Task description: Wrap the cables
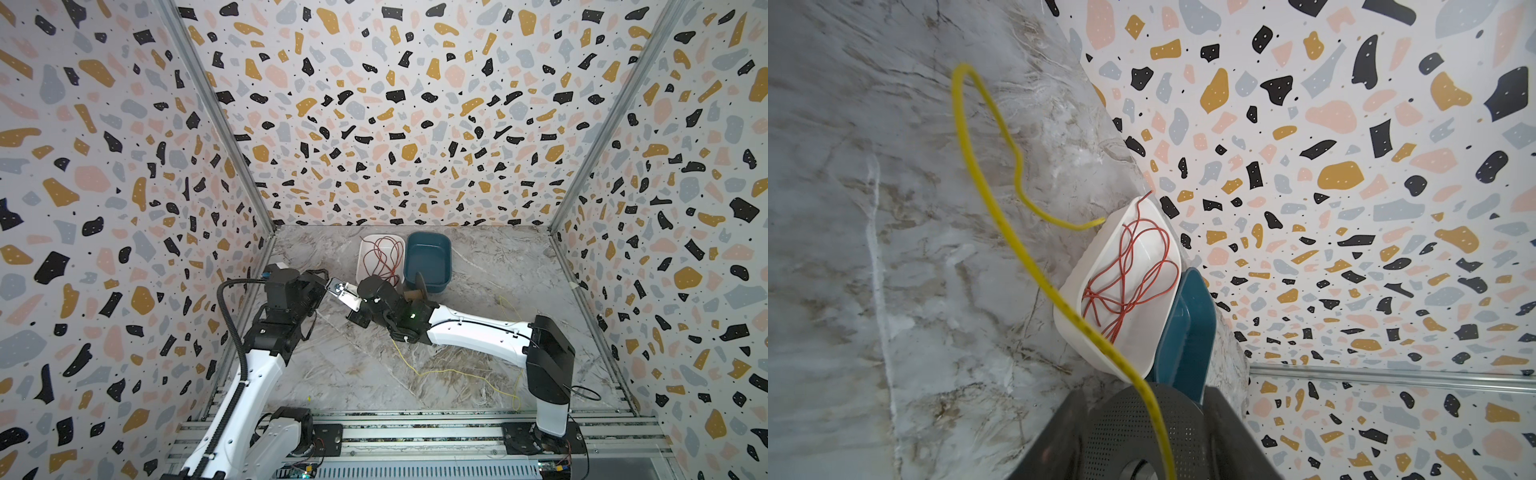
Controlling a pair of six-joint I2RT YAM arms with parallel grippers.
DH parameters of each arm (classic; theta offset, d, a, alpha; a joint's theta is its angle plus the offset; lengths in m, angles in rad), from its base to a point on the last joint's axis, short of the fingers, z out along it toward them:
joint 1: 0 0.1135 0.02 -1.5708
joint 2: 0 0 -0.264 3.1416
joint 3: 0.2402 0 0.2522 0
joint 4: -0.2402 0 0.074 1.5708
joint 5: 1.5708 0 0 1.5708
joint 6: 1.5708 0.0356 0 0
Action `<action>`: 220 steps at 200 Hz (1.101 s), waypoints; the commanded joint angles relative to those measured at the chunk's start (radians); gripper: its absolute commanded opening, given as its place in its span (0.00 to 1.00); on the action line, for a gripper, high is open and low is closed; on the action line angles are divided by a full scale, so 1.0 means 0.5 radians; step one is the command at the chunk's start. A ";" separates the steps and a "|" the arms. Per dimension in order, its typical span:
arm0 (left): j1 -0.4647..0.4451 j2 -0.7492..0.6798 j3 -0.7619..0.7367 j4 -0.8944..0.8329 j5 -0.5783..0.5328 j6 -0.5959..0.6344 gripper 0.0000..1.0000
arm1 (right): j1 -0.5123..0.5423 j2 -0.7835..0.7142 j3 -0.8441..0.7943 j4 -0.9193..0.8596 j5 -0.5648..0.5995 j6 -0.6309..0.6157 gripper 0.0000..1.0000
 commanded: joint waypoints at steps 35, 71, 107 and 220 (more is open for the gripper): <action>0.014 0.017 0.118 0.112 0.096 0.217 0.83 | -0.107 -0.267 -0.095 0.020 -0.215 0.076 0.00; 0.074 0.123 0.281 0.062 0.206 0.418 0.93 | -0.175 -0.356 -0.143 -0.020 -0.358 0.084 0.00; 0.162 0.252 0.441 0.104 0.419 0.655 0.96 | -0.242 -0.442 -0.139 -0.150 -0.444 0.037 0.00; 0.258 0.405 0.562 0.481 0.771 1.190 0.85 | -0.873 -0.758 -0.247 -0.335 -1.194 -0.136 0.00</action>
